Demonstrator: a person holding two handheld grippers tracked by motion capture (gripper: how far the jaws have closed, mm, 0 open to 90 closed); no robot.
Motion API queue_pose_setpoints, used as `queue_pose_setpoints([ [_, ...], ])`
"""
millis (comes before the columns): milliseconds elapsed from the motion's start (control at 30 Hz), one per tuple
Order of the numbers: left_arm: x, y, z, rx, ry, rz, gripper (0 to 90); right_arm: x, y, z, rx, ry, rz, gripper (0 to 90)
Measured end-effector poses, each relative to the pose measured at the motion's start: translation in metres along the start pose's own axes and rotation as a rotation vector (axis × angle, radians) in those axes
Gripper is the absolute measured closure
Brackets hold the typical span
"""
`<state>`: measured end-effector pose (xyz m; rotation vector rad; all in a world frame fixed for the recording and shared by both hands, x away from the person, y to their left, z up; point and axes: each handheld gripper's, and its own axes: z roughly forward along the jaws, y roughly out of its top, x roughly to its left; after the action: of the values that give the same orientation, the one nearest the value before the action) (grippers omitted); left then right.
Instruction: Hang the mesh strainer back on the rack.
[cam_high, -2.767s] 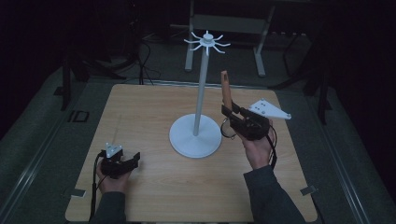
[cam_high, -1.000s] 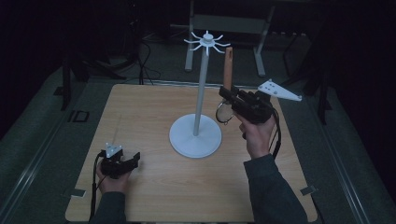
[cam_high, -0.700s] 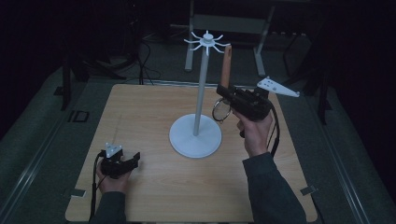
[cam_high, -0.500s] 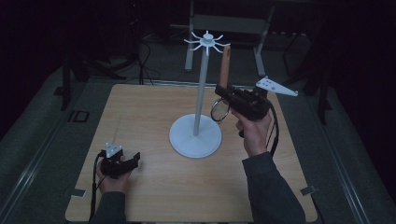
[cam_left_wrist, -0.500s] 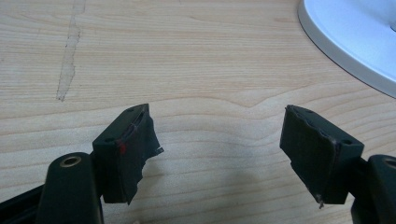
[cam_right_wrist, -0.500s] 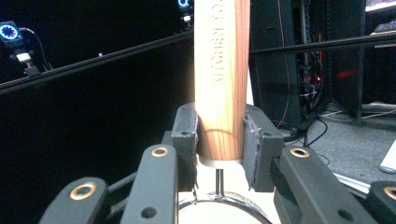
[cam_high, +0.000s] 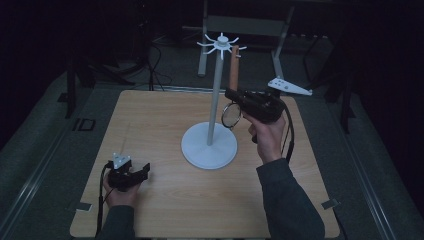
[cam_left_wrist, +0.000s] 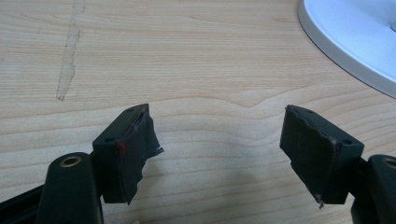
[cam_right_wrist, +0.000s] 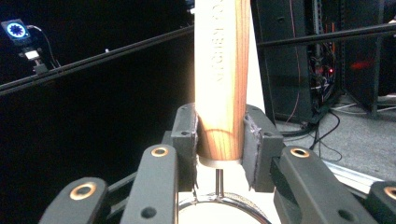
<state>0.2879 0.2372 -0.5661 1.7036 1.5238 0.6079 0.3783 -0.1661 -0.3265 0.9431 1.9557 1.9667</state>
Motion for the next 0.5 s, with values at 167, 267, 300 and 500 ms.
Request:
queue_pose_setpoints([
  [167, 0.0002, 0.0000, 0.0001, 0.000, 0.000, -0.001, 25.7, -0.0016, 0.0012, 0.0045, 0.018, -0.002, 0.001, 68.9],
  [267, 0.0001, 0.0000, 0.0000, 0.000, 0.000, 0.000, 25.7, -0.0022, 0.0008, 0.0062, 0.032, -0.005, 0.004, 68.8],
  [300, 0.0001, 0.0000, 0.0000, 0.000, -0.001, 0.000, 25.7, -0.0024, 0.0002, 0.0067, 0.037, -0.007, 0.005, 68.6],
  [500, 0.0002, 0.0000, 0.0001, 0.000, 0.000, 0.000, 25.7, 0.0010, -0.0033, 0.0071, 0.072, -0.080, -0.064, 65.3],
])
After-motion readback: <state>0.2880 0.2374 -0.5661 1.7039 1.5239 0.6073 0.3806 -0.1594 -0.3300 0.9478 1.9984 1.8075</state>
